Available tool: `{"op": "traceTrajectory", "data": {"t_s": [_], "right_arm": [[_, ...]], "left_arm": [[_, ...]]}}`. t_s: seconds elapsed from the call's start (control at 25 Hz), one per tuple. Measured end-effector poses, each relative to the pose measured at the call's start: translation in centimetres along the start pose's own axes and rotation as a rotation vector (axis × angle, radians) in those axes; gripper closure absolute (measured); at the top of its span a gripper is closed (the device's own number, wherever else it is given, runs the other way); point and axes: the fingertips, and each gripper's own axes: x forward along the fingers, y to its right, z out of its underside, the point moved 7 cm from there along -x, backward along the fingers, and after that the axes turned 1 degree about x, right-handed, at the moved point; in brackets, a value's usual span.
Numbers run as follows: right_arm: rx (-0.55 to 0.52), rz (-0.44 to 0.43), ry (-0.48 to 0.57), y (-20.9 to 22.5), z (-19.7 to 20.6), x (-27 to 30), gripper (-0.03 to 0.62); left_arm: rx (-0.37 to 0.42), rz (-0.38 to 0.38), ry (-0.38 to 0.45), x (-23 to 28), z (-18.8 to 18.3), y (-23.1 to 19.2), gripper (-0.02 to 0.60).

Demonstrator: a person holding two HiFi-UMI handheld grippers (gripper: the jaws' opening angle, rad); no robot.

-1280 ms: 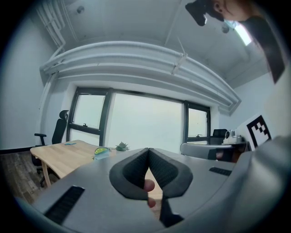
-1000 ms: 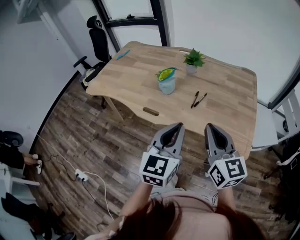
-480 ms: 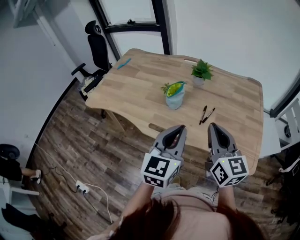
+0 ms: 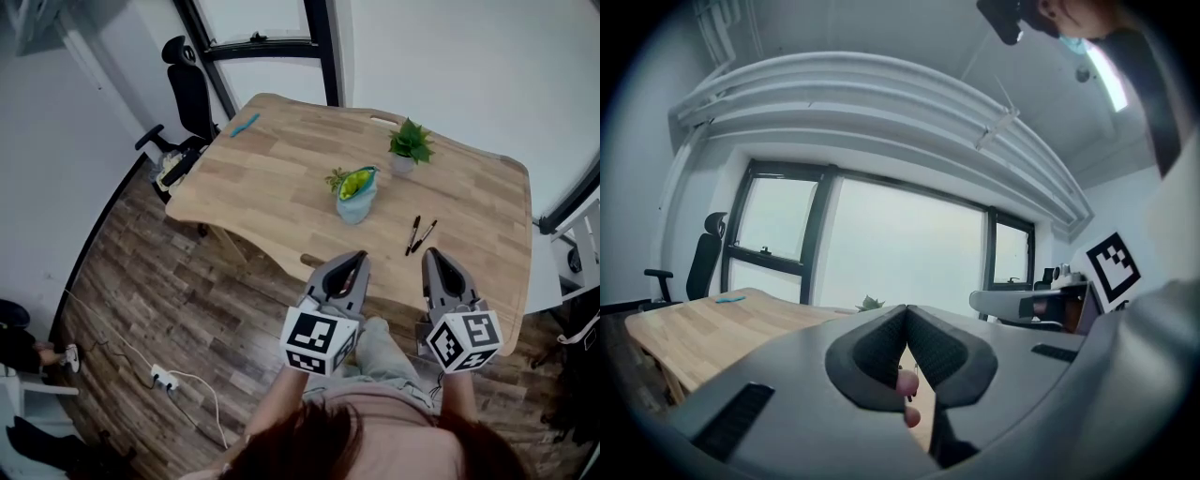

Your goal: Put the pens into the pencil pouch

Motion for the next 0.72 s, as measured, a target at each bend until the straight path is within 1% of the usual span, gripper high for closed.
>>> {"op": "traceTrajectory", "data": {"t_s": [0.24, 0.44, 0.72], "right_arm": [[-0.015, 0.021, -0.002, 2.2, 0.0, 2.4, 0.594], [-0.027, 0.031, -0.039, 3.8, 0.1, 5.2, 0.594], [-0.065, 0.056, -0.073, 6.0, 0.0, 8.6, 0.594]], "left_arm": [[-0.007, -0.018, -0.013, 2.1, 0.5, -2.1, 0.580], [0.000, -0.014, -0.016, 4.7, 0.1, -4.0, 0.580], [0.011, 0.000, -0.045, 8.3, -0.7, -7.4, 0.580]]}}
